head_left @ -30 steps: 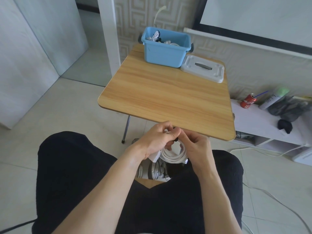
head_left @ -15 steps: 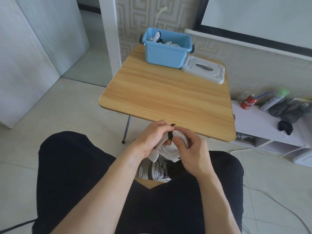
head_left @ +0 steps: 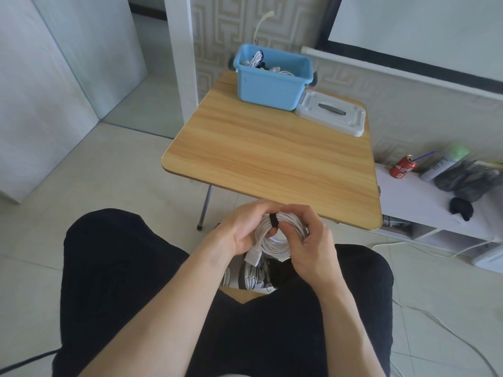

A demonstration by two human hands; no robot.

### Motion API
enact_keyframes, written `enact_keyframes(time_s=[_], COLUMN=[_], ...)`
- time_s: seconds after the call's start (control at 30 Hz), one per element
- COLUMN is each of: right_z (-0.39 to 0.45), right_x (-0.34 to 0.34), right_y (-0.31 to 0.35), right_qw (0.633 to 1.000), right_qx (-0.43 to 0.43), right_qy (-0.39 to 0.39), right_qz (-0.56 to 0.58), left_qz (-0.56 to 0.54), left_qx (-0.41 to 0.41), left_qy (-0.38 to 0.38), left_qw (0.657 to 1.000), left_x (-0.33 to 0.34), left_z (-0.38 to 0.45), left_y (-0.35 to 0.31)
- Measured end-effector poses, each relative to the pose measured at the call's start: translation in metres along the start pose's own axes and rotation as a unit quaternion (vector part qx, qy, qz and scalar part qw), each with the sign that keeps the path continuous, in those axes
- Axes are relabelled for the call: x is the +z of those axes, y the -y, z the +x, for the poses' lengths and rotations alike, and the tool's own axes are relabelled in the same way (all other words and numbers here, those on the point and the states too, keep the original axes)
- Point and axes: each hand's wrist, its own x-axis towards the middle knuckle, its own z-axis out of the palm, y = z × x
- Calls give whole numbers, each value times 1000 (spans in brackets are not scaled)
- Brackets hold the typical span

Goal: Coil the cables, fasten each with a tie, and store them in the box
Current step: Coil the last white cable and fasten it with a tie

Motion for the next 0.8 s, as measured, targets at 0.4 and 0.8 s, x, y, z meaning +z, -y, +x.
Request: enact_keyframes(time_s=[0.4, 0.8], right_z=[6, 8], right_x=[-3, 1], right_y=[-3, -4], right_qw=[998, 997], right_qx=[28, 49], right_qy=[-56, -51], right_qz=[-32, 29], left_qz=[393, 392], left_qx=[199, 255], left_qy=[-24, 8], left_qw=[897, 884], left_x=[10, 1], left_z=[-8, -4], left_y=[-2, 2])
